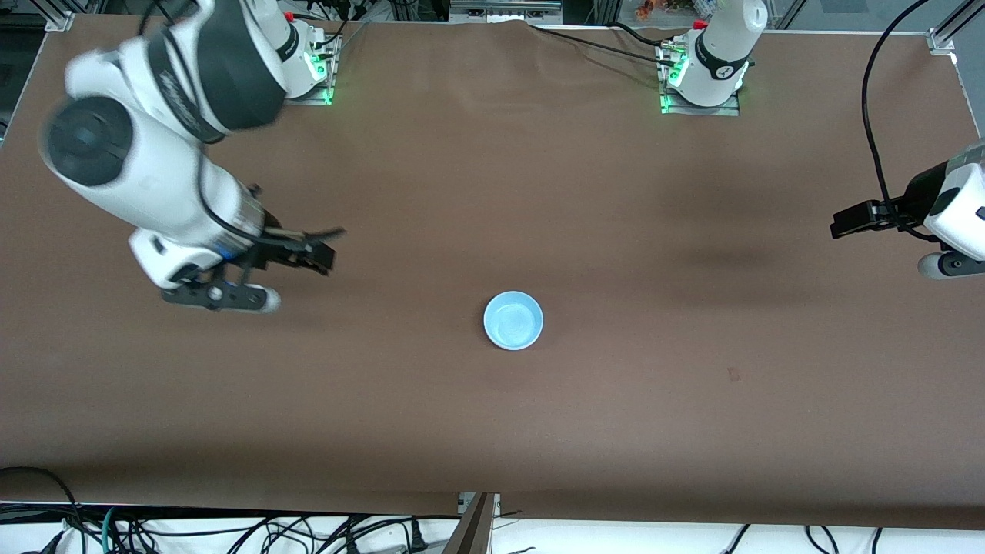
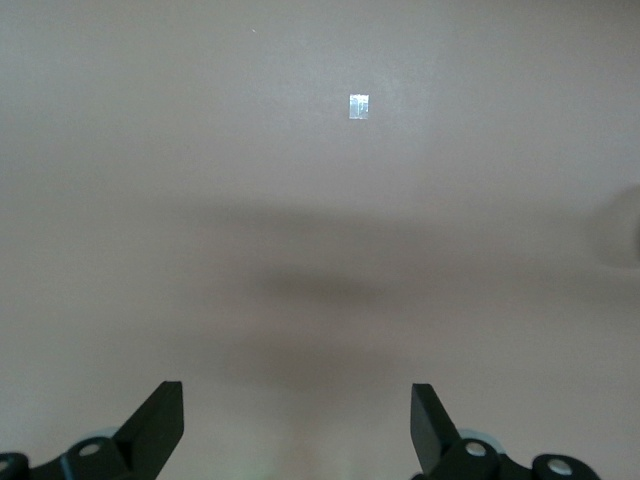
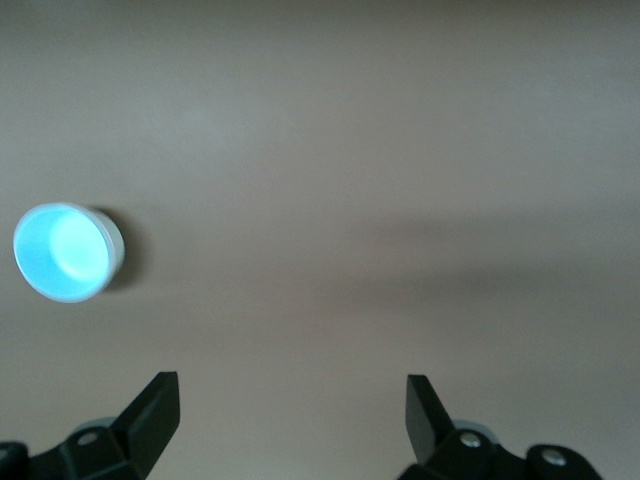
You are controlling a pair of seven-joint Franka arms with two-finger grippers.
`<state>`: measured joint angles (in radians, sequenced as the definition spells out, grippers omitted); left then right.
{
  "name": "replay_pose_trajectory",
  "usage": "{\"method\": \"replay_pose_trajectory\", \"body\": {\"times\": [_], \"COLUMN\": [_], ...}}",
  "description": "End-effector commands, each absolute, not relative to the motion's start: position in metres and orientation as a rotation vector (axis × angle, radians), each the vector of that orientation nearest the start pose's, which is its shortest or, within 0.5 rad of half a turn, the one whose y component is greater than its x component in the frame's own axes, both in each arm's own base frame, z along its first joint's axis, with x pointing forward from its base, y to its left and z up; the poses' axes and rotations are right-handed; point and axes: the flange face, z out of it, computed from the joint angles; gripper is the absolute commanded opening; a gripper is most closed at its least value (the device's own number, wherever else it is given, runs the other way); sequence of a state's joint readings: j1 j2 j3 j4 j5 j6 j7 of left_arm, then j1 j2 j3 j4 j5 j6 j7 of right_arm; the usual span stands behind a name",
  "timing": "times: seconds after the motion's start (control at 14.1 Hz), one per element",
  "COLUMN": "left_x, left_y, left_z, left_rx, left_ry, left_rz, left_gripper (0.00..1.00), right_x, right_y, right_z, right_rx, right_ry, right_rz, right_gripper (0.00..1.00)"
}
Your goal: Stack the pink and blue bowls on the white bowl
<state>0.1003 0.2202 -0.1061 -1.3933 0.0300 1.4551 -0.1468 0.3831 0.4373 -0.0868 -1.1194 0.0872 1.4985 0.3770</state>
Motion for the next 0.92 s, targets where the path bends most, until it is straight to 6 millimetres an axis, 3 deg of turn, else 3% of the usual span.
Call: {"method": "replay_pose_trajectory", "body": {"times": [0.0, 0.14, 0.28, 0.35, 0.5, 0.85], "left_x": [0.610, 0.610, 0.610, 0.610, 0.610, 0.610], "left_y": [0.008, 0.007, 0.005, 0.004, 0.005, 0.005], "left_z": [0.575, 0.575, 0.575, 0.575, 0.575, 0.575], "left_rx": [-3.109, -3.109, -3.121, -3.137, -3.143, -3.141], "left_ry": [-0.188, -0.186, -0.185, -0.187, -0.190, -0.192], "left_rz": [0.231, 0.231, 0.233, 0.236, 0.237, 0.237], "left_gripper": [1.00, 1.00, 1.00, 1.00, 1.00, 1.00], "right_x": [0.603, 0.577, 0.549, 0.544, 0.547, 0.558], "right_y": [0.155, 0.100, 0.081, 0.080, 0.079, 0.083], "right_z": [0.590, 0.605, 0.609, 0.610, 0.614, 0.621], "right_rx": [-3.098, -3.085, -3.074, -3.077, -3.099, -3.103], "right_ry": [0.037, 0.045, 0.038, 0.034, -0.070, -0.109], "right_rz": [0.228, 0.231, 0.232, 0.206, 0.176, 0.113], "right_gripper": [1.00, 1.00, 1.00, 1.00, 1.00, 1.00]}}
